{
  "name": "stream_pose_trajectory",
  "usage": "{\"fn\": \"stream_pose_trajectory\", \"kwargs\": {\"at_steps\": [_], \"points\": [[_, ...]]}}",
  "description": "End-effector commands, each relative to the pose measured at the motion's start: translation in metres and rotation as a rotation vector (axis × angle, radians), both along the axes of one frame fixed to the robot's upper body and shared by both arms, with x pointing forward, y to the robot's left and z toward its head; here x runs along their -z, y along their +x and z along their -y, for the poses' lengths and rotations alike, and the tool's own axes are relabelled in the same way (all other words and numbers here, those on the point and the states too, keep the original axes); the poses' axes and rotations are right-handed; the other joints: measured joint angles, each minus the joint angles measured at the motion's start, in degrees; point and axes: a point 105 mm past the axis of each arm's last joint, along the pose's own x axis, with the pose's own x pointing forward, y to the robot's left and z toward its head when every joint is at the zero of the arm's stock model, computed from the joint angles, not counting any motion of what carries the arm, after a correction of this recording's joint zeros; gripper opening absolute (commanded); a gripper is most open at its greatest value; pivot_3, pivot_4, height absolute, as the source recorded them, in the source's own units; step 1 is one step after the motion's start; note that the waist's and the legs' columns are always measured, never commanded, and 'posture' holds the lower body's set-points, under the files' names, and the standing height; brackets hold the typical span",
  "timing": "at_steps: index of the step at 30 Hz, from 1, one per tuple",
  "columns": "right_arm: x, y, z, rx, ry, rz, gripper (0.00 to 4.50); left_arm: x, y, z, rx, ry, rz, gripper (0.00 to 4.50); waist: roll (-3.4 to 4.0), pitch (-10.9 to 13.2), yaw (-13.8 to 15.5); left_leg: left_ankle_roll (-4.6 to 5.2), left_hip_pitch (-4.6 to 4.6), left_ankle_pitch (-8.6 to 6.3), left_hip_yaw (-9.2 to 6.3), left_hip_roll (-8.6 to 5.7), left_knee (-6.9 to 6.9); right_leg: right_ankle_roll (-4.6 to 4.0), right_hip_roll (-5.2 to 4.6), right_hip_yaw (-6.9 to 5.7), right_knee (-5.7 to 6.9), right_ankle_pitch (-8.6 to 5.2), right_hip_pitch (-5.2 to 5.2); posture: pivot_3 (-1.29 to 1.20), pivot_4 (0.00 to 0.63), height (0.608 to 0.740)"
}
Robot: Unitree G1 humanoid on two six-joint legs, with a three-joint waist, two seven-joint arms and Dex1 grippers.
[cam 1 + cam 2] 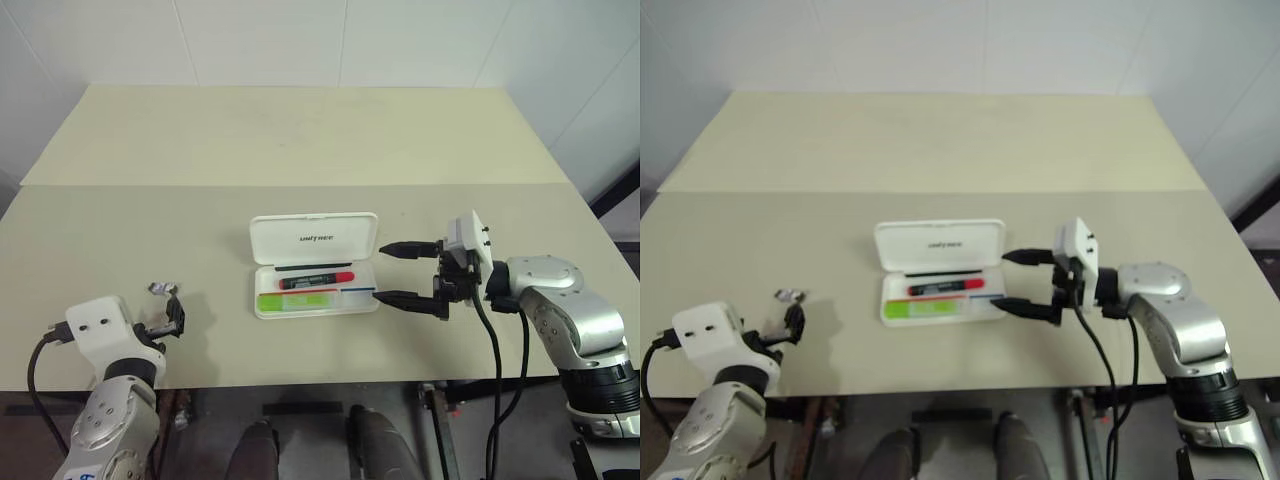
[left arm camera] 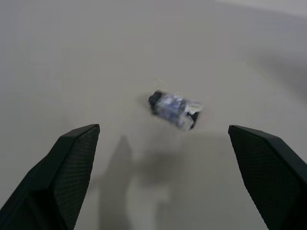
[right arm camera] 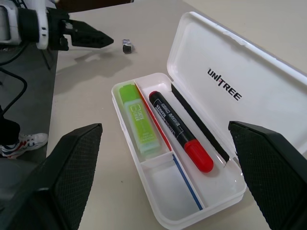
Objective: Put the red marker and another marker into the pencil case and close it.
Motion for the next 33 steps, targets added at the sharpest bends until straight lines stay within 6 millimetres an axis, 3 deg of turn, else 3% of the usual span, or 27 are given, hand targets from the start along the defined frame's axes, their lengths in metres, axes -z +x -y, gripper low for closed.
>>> {"fn": "stream_pose_trajectory", "kwargs": {"at_steps": [1,17,25,28,33], "points": [[-0.015,-0.007,0.000,-0.017,0.002,0.050,4.45,0.000,0.008,-0.003,-0.044,-0.017,-0.008,4.50,-0.02,-0.02,-0.05,0.00,0.00,0.00,0.00,0.00,0.00,-0.01,0.00,0.00,-0.03,0.01,0.01,0.00,0.150,0.740],[-0.018,-0.014,0.003,0.031,0.007,0.069,4.45,0.000,0.058,0.018,-0.032,-0.098,-0.030,4.50,-0.10,-0.06,0.49,-0.03,-0.05,-0.03,0.00,0.00,-0.10,0.02,0.01,-0.01,-0.17,0.02,0.00,0.00,0.150,0.740],[-0.018,-0.014,0.006,0.051,0.006,0.071,4.45,0.005,0.058,0.021,-0.078,-0.151,-0.044,4.50,-0.10,-0.06,0.79,-0.03,-0.06,-0.03,0.00,-0.01,-0.10,0.06,0.01,-0.01,-0.21,0.04,0.01,0.00,0.150,0.740],[-0.018,-0.014,0.007,0.055,0.005,0.072,4.50,0.005,0.058,0.019,-0.091,-0.151,-0.044,3.90,-0.10,-0.06,0.95,-0.03,-0.07,-0.03,0.00,-0.01,-0.09,0.08,0.01,-0.01,-0.28,0.06,0.02,0.00,0.150,0.740],[-0.019,-0.012,0.008,0.057,0.006,0.076,4.50,0.005,0.056,0.017,-0.109,-0.152,-0.053,2.22,-0.10,-0.06,1.26,-0.04,-0.08,-0.03,0.00,-0.01,-0.10,0.08,0.01,-0.01,-0.31,0.06,0.02,0.00,0.150,0.740]]}}
